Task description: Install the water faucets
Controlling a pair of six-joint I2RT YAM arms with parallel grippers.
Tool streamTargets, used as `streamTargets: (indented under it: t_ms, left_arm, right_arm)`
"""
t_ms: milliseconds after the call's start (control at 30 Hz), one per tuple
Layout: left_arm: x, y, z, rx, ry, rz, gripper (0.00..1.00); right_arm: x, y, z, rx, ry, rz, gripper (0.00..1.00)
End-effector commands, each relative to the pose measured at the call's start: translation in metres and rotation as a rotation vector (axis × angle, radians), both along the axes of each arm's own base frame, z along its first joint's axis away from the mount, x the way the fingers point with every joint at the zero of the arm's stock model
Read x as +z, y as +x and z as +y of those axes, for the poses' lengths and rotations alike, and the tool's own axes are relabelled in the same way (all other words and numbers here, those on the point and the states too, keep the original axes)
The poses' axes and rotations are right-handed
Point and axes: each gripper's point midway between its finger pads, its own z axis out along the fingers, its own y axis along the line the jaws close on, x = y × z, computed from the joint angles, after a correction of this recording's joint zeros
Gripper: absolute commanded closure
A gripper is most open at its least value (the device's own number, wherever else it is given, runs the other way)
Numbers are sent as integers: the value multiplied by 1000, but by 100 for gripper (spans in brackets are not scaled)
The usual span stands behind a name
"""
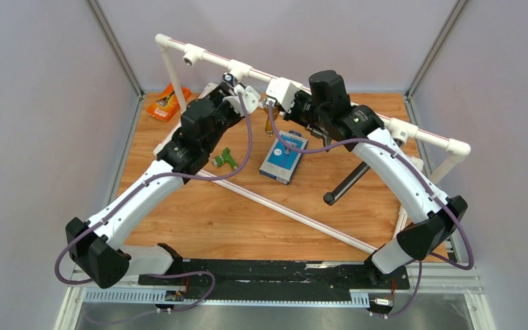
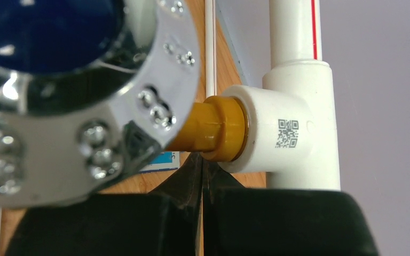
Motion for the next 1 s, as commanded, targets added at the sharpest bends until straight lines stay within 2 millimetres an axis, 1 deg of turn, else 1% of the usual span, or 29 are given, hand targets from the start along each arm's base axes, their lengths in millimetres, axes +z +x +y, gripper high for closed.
streamTargets:
  t_ms: [0, 33, 67, 100, 133, 167, 200, 233, 267, 300, 333, 367, 400, 433, 467, 500, 533, 567, 600, 633, 700, 733, 767, 800, 833, 867, 900, 933, 967]
  left_arm:
    - [21, -31, -29, -189, -119, 3, 34]
    - [28, -33, -26, -187, -188, 13, 33]
    - [29, -35, -25, -188, -216, 27, 30]
    - [38, -38, -21, -193, -296, 44, 30]
    - [37, -41, -21, -200, -381, 92, 29]
    - [43, -41, -11, -191, -430, 97, 28]
    - [44, -47, -13, -222, -528, 152, 27]
    - [47, -47, -3, -213, -575, 162, 26]
    - [44, -54, -6, -249, -648, 224, 25]
    - [48, -57, 2, -248, -681, 227, 25]
    - [44, -62, -2, -270, -731, 279, 25]
    - [47, -64, 4, -269, -756, 286, 25]
    - [48, -69, 1, -294, -801, 330, 25]
    - [46, -66, 8, -271, -829, 352, 25]
    - [52, -65, 7, -276, -878, 379, 25]
    - [55, -63, 12, -262, -924, 402, 25]
    - [63, -60, 13, -266, -945, 407, 25]
    - [65, -59, 12, -261, -967, 424, 25]
    - [75, -57, 10, -270, -986, 423, 25]
    - [78, -56, 8, -269, -1021, 441, 25]
    - [99, -52, 7, -268, -1065, 435, 25]
    - [96, -44, 7, -246, -1071, 446, 25]
    - [102, -42, 10, -216, -1074, 442, 25]
    - [98, -33, 11, -185, -1071, 455, 24]
    - [98, -30, 17, -135, -1064, 453, 25]
    - [91, -23, 14, -105, -1043, 471, 25]
    - [93, -22, 18, -77, -1003, 451, 25]
    - [81, -22, 8, -59, -961, 487, 25]
    - [86, -19, 13, -20, -907, 434, 25]
  right_arm:
    - [-44, -32, 13, 90, -72, 157, 100]
    - [-44, -33, 13, 92, -73, 158, 100]
    - [-43, -33, 13, 92, -70, 156, 100]
    - [-43, -32, 13, 91, -72, 155, 100]
    - [-44, -32, 13, 91, -73, 156, 100]
    - [-42, -32, 12, 88, -71, 153, 100]
    - [-45, -32, 12, 90, -75, 158, 100]
    - [-43, -32, 12, 90, -73, 156, 100]
    - [-44, -32, 12, 88, -74, 155, 100]
    - [-45, -32, 13, 88, -77, 159, 100]
    - [-45, -32, 13, 88, -77, 159, 100]
    - [-45, -31, 13, 87, -76, 157, 100]
    - [-47, -31, 13, 85, -80, 162, 100]
    - [-48, -31, 12, 83, -82, 164, 100]
    - [-48, -31, 12, 82, -83, 164, 100]
    - [-49, -31, 13, 84, -84, 165, 100]
    - [-49, -30, 12, 77, -85, 165, 100]
    - [-49, -30, 12, 76, -85, 164, 100]
    - [-50, -30, 11, 75, -88, 166, 100]
    - [-50, -30, 11, 74, -88, 164, 100]
    - [-49, -30, 11, 72, -88, 162, 100]
    - [-49, -30, 10, 70, -88, 160, 100]
    - [-49, -30, 11, 73, -88, 160, 100]
    - [-49, -30, 10, 69, -87, 161, 100]
    - [-50, -29, 10, 66, -91, 163, 100]
    - [-50, -29, 10, 65, -91, 162, 100]
    - [-49, -29, 10, 65, -90, 161, 100]
    - [-50, -29, 10, 64, -93, 162, 100]
    - [-51, -29, 10, 66, -94, 163, 100]
